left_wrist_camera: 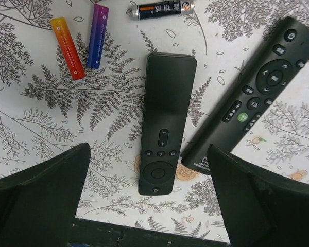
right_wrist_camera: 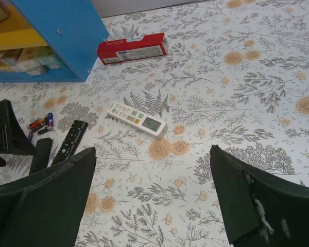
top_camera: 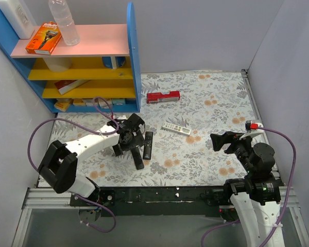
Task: Load the batteries into the remote control
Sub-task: Pick up the remote control from the center of the board.
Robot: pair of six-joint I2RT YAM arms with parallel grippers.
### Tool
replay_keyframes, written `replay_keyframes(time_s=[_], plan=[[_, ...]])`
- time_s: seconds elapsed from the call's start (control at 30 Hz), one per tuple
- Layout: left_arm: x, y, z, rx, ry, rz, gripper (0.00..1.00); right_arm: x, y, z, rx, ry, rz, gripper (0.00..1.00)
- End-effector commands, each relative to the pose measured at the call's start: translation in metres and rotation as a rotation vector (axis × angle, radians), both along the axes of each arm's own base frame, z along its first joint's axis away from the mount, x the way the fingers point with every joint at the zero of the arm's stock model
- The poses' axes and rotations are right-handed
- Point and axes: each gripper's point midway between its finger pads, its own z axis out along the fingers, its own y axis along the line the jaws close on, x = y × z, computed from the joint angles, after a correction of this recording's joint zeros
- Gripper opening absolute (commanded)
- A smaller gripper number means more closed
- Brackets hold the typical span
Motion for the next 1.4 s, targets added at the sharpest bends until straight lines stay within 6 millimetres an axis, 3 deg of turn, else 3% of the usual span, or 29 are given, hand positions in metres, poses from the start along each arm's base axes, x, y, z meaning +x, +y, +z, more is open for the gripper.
replay_keyframes(time_s=[0.0,0.13,0.4,0.63,0.9,1.03,1.17,1.27,1.37], plan=[[0.004,0.000,-0.002,0.063,-0.019,0.033,0.97,0.004,0.003,0.011,0.013,-0.046,0.014,0.98],[0.000,-0.008,-0.015,0.081,0.000,0.021,0.84,0.003,0.003,0.009,0.014,-0.043,0.010,0.98],[-0.005,-0.024,-0.040,0.061,0.041,-0.008,0.77,0.001,0.000,0.009,0.002,-0.040,0.001,0.98],[-0.024,-0.018,-0.055,0.092,0.084,-0.009,0.67,0.000,0.000,0.009,-0.002,-0.040,0.000,0.98],[-0.041,-0.014,-0.063,0.110,0.108,-0.021,0.47,0.001,0.000,0.003,0.002,-0.024,-0.002,0.98],[-0.045,-0.013,-0.057,0.104,0.102,-0.014,0.27,0.003,-0.001,-0.007,-0.009,0.025,-0.006,0.98],[-0.041,-0.016,-0.035,0.056,0.057,-0.009,0.11,0.004,0.005,-0.018,-0.023,0.085,0.033,0.98],[-0.036,-0.021,-0.017,0.025,0.022,-0.015,0.01,0.001,0.016,-0.017,-0.033,0.077,0.112,0.98],[-0.029,-0.031,0.009,-0.030,-0.029,-0.061,0.00,-0.003,0.029,-0.011,-0.030,0.042,0.199,0.98]])
